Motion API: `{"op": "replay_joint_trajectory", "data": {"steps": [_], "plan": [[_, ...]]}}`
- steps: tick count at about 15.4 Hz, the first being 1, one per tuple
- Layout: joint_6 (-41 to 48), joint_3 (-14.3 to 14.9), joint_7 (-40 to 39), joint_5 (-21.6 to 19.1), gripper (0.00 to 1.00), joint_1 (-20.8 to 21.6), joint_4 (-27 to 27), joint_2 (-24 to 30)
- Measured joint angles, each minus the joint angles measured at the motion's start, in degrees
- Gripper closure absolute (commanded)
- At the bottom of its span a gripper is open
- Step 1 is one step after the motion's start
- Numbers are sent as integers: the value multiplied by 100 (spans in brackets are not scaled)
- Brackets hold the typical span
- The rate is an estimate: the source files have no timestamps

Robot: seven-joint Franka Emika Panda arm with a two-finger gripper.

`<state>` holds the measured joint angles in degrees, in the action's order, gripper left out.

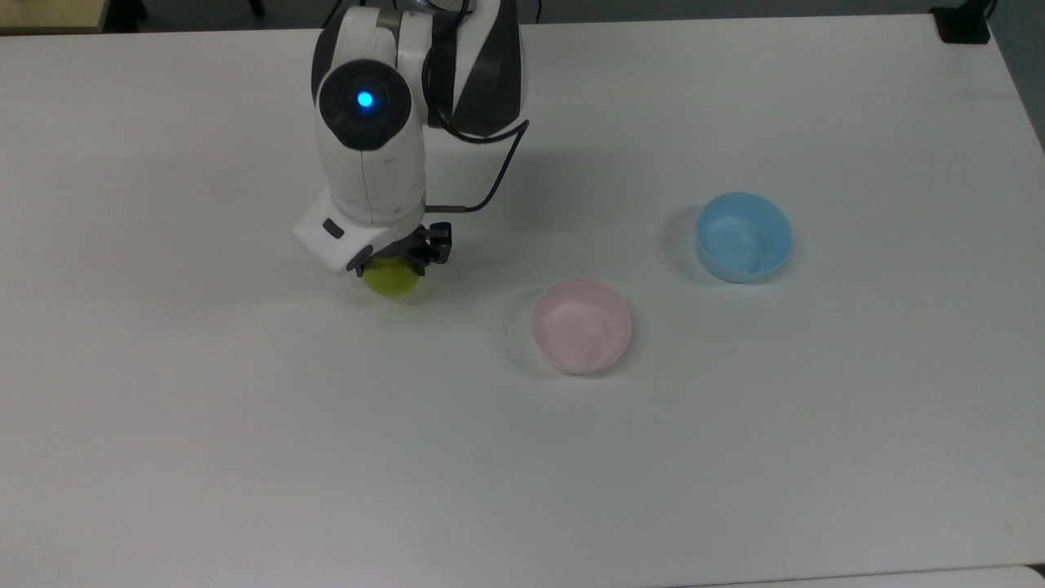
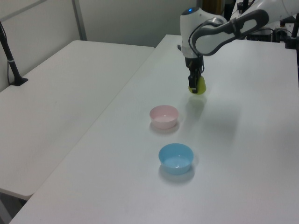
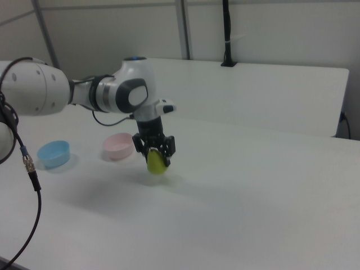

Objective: Place the pear in the bowl
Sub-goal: 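Lift the pear and carry it over the pink bowl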

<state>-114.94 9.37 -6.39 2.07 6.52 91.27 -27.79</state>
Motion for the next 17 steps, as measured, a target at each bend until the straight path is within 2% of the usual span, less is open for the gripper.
{"op": "replay_joint_trajectory", "data": {"steps": [4, 7, 10, 15, 17], "plan": [[501, 0, 61, -69, 58, 1, -336, 293], [535, -4, 193, -163, 56, 61, -564, 340], [512, -4, 464, -220, 53, 414, -666, 300], [-513, -5, 1405, -343, 49, 1186, -732, -62], [-630, -2, 1491, -344, 48, 1311, -744, -191]]}}
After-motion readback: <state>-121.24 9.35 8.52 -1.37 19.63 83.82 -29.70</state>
